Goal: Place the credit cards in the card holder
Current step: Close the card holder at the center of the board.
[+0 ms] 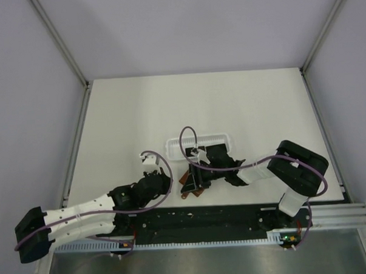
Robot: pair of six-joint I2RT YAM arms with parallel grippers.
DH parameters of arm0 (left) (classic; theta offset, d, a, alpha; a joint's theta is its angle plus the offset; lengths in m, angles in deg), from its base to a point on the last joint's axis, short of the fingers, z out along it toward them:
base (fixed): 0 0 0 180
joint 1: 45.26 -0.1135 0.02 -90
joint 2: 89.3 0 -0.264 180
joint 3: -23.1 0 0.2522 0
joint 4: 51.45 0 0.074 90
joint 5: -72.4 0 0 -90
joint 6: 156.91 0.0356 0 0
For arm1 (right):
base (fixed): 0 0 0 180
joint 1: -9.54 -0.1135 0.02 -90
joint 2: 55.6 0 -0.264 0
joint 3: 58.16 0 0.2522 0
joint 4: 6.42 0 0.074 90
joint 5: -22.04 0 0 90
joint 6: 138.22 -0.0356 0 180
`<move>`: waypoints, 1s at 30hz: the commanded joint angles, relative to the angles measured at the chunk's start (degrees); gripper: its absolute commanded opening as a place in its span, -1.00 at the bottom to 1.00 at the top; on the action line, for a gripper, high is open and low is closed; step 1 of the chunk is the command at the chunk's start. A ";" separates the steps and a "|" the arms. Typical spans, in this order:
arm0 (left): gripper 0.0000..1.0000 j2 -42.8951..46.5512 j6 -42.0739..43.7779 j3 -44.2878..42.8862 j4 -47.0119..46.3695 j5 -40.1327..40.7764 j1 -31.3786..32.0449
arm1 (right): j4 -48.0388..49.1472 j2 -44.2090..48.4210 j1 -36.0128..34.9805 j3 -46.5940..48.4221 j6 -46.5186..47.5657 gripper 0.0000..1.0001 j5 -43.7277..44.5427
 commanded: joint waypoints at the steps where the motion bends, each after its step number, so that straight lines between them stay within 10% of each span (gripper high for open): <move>1: -1.00 0.77 0.96 -2.94 0.34 2.61 -0.14 | -1.43 4.88 -0.65 3.86 2.78 0.22 -1.21; 14: -1.00 -2.13 7.98 -9.00 -3.87 1.04 -0.14 | -30.70 18.94 0.85 6.68 15.52 -0.17 24.87; 30: -1.00 -15.92 13.71 -14.64 -15.21 -13.81 -0.14 | -24.82 9.11 0.94 3.34 14.21 -0.59 20.23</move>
